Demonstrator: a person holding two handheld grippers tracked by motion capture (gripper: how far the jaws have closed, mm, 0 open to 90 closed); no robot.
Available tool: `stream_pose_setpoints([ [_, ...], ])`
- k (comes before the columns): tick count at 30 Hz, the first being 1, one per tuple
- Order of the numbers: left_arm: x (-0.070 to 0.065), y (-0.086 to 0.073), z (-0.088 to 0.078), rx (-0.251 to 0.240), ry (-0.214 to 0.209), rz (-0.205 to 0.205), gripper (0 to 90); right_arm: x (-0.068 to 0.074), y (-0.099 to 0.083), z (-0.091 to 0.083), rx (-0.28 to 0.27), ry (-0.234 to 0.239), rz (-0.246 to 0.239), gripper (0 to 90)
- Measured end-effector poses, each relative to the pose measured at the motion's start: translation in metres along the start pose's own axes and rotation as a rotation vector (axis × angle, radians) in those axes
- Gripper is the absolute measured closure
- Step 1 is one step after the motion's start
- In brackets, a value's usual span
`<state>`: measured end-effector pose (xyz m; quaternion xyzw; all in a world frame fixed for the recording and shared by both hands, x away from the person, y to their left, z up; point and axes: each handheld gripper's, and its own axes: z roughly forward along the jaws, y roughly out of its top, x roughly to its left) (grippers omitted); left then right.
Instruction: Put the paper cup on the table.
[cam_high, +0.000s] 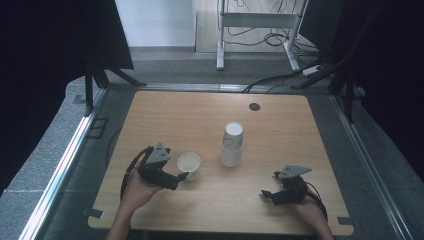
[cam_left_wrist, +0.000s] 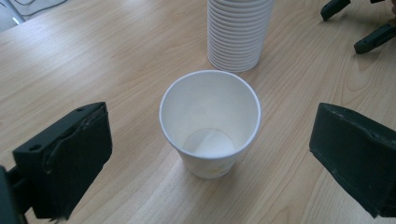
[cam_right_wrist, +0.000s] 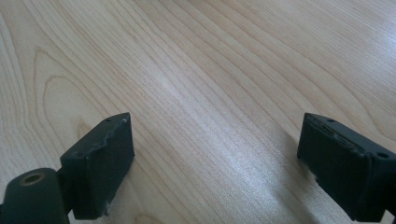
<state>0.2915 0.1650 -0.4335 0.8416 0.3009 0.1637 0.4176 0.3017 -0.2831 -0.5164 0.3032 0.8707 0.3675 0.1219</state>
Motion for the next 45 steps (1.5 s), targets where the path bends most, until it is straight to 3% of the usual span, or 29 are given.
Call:
stream_pose_setpoints([
  [15,-0.005,-0.048,0.014,-0.002,0.009,-0.043,0.0,0.000,0.000,0.000,0.000,-0.001,0.000,10.6],
  [24,-0.010,-0.063,0.028,0.022,-0.002,-0.060,0.0,0.000,0.000,0.000,0.000,-0.002,0.000,10.7],
  [34,-0.019,-0.070,0.045,0.124,0.010,-0.032,0.0,0.000,0.000,0.000,-0.001,-0.004,0.002,10.8],
  [36,-0.019,-0.070,0.047,0.138,0.007,-0.042,0.0,0.000,0.000,0.000,0.000,-0.004,0.003,10.8],
  [39,-0.020,-0.069,0.052,0.197,0.010,-0.055,0.0,0.001,0.000,0.000,0.000,-0.005,0.003,10.8],
  [41,-0.019,-0.069,0.053,0.204,-0.001,-0.084,0.0,0.001,0.000,0.000,0.000,-0.005,0.003,10.8],
  [45,-0.020,-0.069,0.053,0.205,0.008,-0.090,0.0,0.001,0.000,0.000,-0.001,-0.005,0.003,10.8],
])
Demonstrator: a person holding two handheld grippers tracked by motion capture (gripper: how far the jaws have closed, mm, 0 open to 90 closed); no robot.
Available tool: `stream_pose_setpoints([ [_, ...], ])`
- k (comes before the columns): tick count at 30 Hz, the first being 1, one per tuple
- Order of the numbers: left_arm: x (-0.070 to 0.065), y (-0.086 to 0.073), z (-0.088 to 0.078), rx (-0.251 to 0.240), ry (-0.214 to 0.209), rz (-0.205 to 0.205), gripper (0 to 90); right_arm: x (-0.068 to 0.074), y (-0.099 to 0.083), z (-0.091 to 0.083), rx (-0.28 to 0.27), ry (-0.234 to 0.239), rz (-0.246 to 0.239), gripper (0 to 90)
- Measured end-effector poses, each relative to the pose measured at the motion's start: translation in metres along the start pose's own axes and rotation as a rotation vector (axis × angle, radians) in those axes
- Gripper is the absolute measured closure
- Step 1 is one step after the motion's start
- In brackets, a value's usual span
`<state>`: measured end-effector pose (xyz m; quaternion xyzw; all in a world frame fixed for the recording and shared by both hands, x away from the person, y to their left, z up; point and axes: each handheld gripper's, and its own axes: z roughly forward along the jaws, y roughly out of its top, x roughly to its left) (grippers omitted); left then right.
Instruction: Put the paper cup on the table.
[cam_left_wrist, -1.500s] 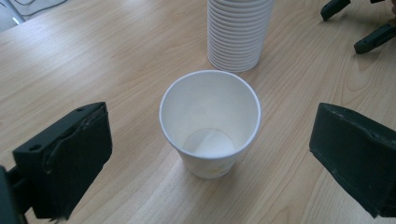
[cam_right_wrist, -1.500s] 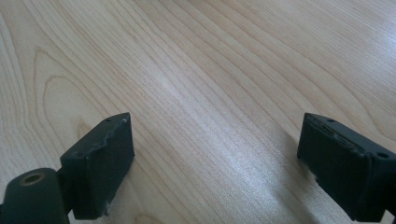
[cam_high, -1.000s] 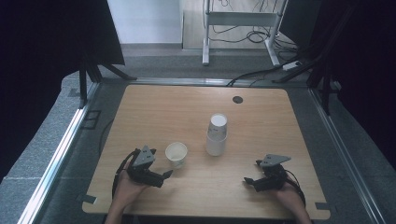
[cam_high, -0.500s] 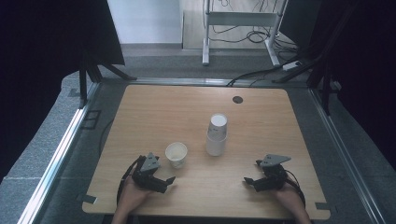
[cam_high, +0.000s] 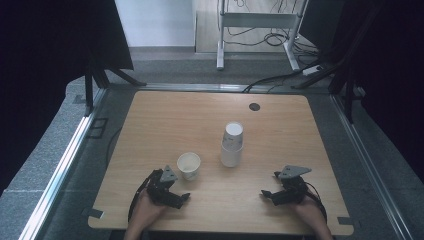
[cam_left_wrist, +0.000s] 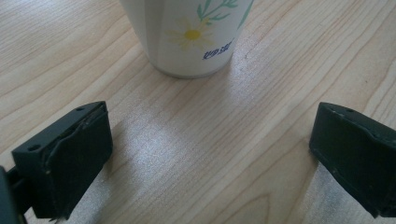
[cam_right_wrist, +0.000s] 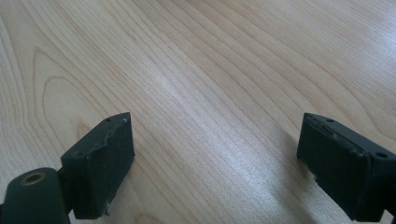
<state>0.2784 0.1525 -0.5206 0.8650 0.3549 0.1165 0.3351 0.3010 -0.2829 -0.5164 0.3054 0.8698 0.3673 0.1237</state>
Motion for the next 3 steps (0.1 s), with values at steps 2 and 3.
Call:
stream_pose_setpoints([
  [2,0.0000,0.0000,-0.0001,0.000,0.001,-0.002,0.0,0.0003,-0.0004,-0.0001,-0.001,-0.002,0.002,11.0],
  [3,-0.0001,0.0000,-0.0001,0.000,0.001,-0.002,0.0,0.0003,-0.0004,-0.0001,-0.001,-0.001,0.002,11.0],
])
